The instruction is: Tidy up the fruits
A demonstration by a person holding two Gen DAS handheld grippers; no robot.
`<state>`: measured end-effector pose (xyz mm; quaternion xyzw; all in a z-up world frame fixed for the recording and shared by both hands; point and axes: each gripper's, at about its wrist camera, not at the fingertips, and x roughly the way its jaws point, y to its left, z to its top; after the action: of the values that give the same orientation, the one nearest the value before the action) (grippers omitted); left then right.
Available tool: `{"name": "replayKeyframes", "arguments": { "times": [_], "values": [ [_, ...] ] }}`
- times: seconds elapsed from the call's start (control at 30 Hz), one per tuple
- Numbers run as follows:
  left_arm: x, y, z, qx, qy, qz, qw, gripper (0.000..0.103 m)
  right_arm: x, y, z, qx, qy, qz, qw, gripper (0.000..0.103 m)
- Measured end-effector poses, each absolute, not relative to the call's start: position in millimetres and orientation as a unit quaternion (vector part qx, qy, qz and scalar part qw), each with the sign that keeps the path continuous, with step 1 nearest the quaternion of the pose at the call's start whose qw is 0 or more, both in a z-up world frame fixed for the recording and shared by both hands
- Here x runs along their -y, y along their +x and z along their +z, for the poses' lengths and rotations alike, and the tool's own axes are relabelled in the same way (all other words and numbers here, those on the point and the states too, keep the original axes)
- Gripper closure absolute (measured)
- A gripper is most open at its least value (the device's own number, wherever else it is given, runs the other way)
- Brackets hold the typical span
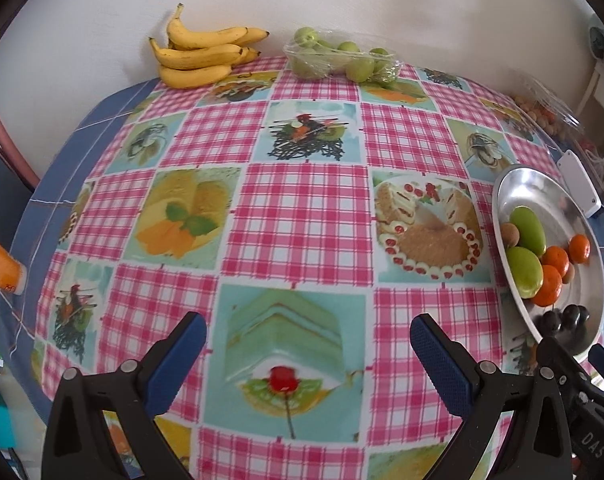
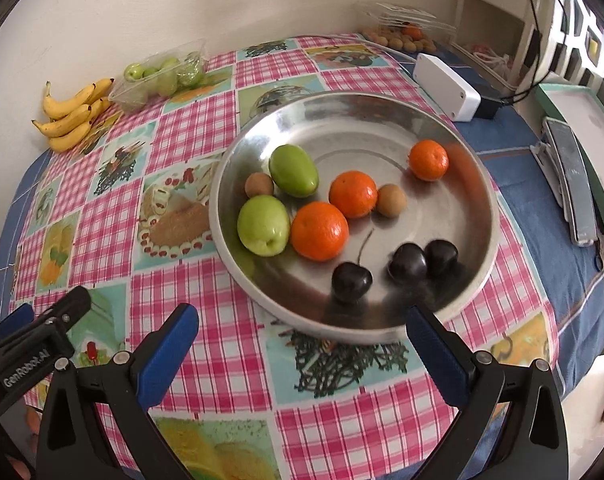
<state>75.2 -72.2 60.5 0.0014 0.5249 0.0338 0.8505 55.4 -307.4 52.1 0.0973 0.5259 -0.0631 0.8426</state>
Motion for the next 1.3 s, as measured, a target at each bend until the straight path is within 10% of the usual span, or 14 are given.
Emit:
{"name": "replayKeyframes", "arguments": {
  "times": [1.3],
  "values": [
    [48,21,82,-0.498,0.054,0.093,0.86,0.0,295,16,74,-0.496,0.067,-0.048,0.864,0.0]
  ]
}}
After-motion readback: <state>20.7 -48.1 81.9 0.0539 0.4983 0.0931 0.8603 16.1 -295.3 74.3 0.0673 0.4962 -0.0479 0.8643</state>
